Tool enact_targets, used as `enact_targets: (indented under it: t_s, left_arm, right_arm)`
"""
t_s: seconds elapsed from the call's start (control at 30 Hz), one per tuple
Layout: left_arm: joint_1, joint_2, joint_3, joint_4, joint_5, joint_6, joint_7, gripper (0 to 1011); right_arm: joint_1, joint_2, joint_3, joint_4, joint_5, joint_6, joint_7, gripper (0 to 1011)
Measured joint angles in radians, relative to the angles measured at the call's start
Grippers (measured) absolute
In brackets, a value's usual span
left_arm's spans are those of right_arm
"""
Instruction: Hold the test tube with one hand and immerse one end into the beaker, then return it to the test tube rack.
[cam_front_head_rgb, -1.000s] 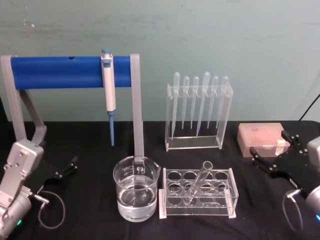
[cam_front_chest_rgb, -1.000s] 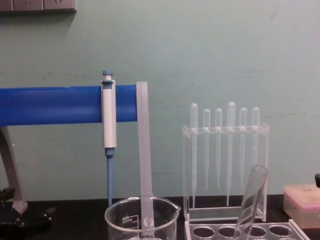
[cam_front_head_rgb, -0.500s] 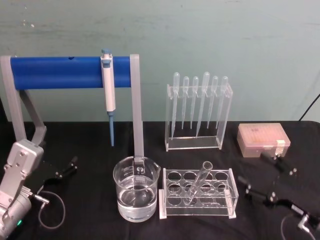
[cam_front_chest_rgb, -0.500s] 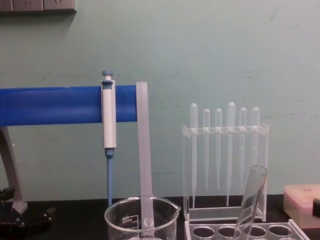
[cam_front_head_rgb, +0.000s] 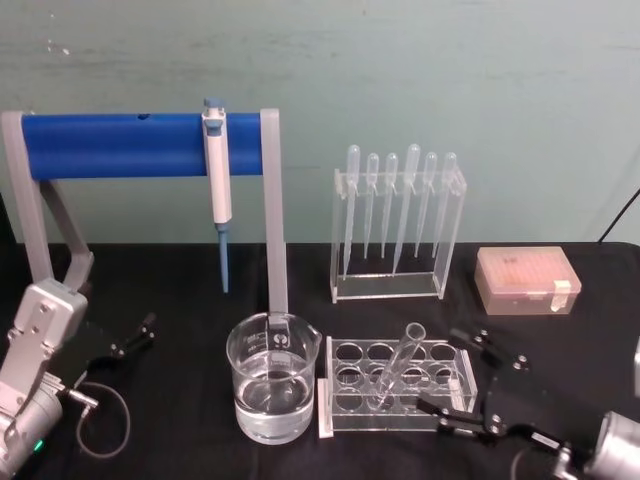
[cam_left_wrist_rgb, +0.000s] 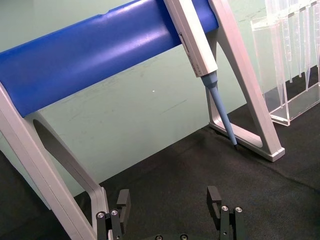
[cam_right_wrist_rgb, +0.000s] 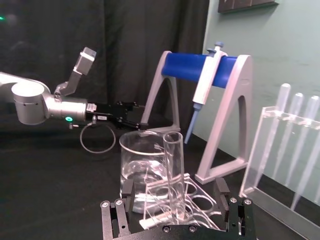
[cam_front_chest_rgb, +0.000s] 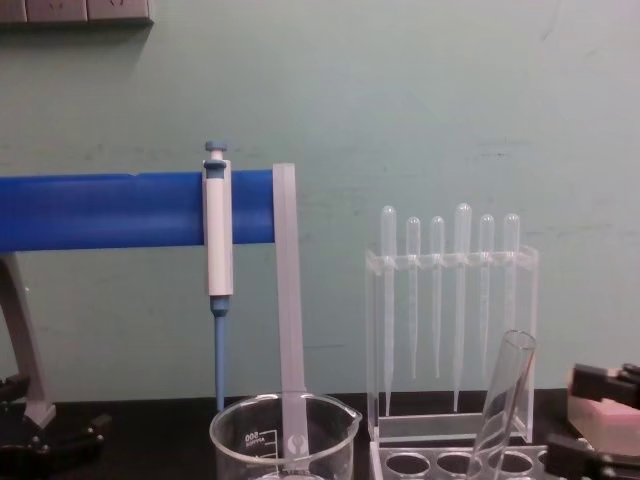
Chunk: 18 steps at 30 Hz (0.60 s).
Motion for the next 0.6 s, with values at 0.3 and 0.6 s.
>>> enact_targets:
  t_s: [0.3,0.6]
  left_arm:
    - [0.0,0.0,0.0,0.0,0.0,0.0,0.0,1000]
    - [0.0,0.0,0.0,0.0,0.0,0.0,0.0,1000]
  right_arm:
    - [0.06,-0.055,-0.018,0.056,-0.015,0.017,0.052,1002]
    - [0.116,-0.087,-0.035,0.088,-0.057,0.045,0.063,1003]
